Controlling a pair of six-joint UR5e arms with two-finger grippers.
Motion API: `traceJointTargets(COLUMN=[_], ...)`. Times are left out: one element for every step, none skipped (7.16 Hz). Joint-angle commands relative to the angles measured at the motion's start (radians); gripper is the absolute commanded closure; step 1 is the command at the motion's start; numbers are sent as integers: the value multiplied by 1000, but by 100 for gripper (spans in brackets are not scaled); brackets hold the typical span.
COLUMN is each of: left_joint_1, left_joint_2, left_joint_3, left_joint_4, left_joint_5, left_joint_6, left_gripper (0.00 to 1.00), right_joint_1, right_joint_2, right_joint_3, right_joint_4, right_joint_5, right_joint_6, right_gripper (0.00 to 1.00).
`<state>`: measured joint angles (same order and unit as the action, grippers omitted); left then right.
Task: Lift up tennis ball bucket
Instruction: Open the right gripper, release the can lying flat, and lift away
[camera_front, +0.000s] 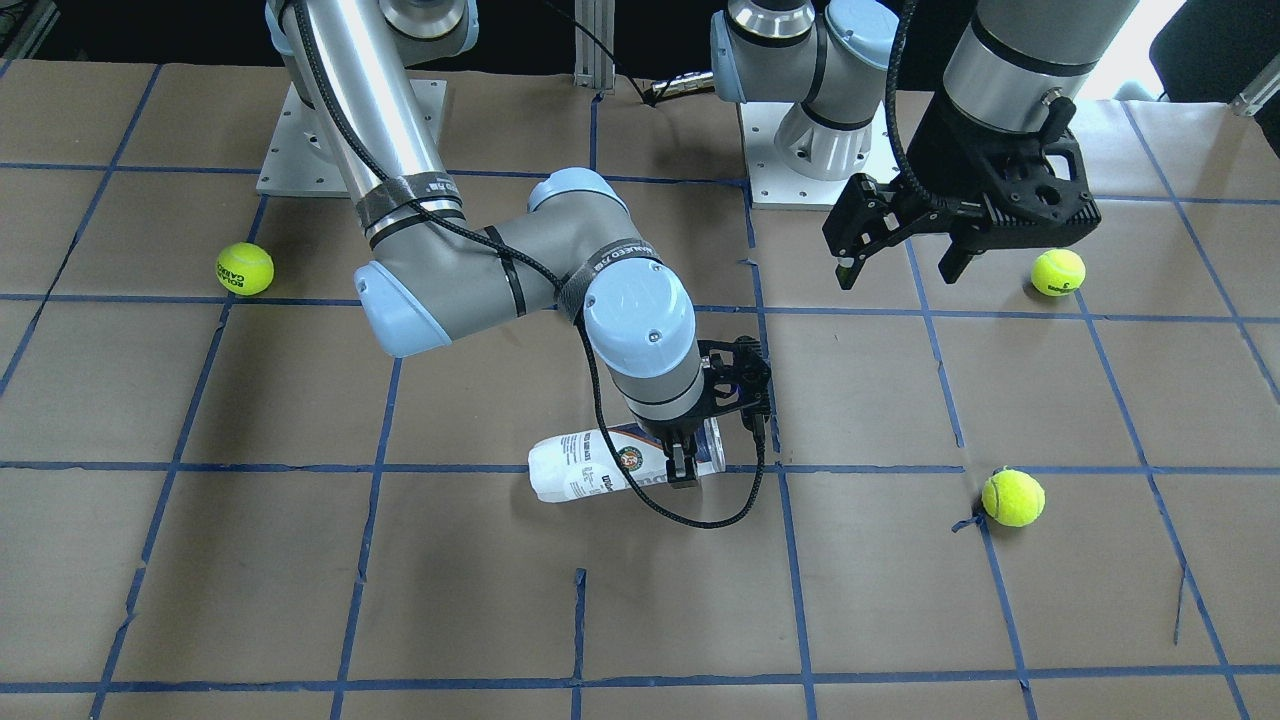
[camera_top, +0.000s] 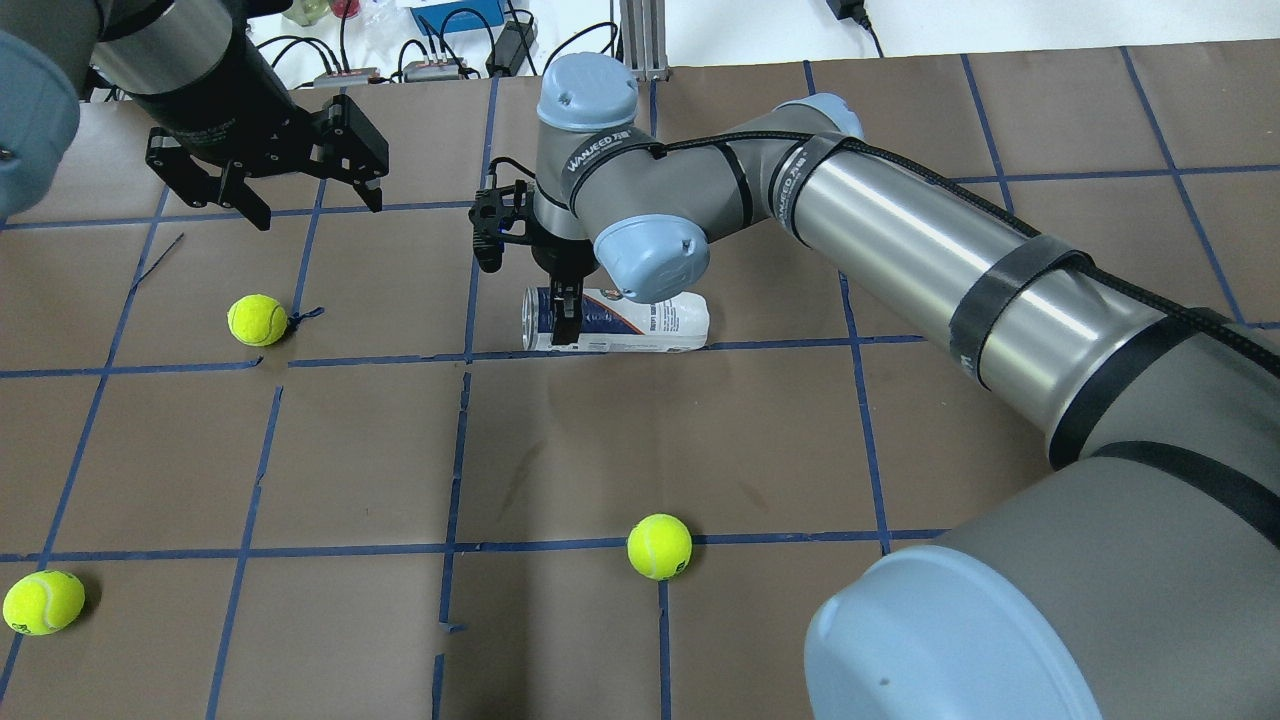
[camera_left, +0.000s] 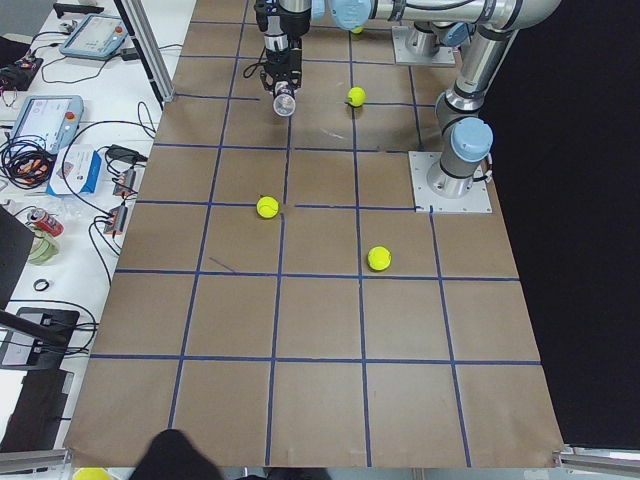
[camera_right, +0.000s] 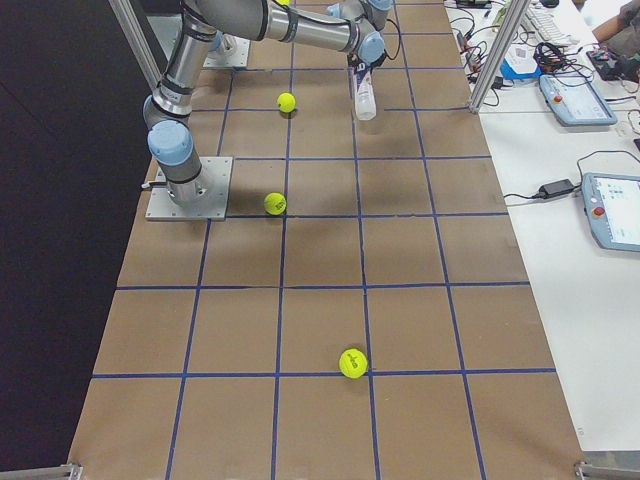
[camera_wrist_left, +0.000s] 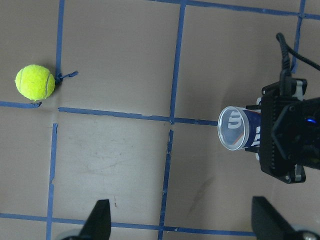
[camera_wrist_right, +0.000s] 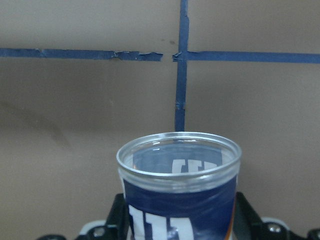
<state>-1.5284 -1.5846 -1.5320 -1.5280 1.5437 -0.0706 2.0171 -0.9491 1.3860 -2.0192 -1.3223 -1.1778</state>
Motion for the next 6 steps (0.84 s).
traceJointTargets(left_joint_1=[-1,-1,-1,-1,-1,-1], left_joint_2=[-2,-2,-2,-2,-2,-2], left_joint_3=[6,4,3,3,1,3], left_joint_4=[-1,-1,0,0,0,0], left_joint_5=[-2,-2,-1,-1,-1,-8], left_joint_6=[0,0,2,2,2,5], left_gripper=[0,0,0,0,0,0], right_joint_1=[5,-17,-67,-143,-212,-271], right_joint_2=[-3,-7,-11,-29,-77,-138], right_joint_3=[15,25,27,22,28,28], right_joint_4=[-3,-3,3,19,29,116], right_joint_5=[-9,-15,-15,-11,-2,-8], right_joint_6=[56,61,61,58,58,60], right_gripper=[0,0,0,0,0,0])
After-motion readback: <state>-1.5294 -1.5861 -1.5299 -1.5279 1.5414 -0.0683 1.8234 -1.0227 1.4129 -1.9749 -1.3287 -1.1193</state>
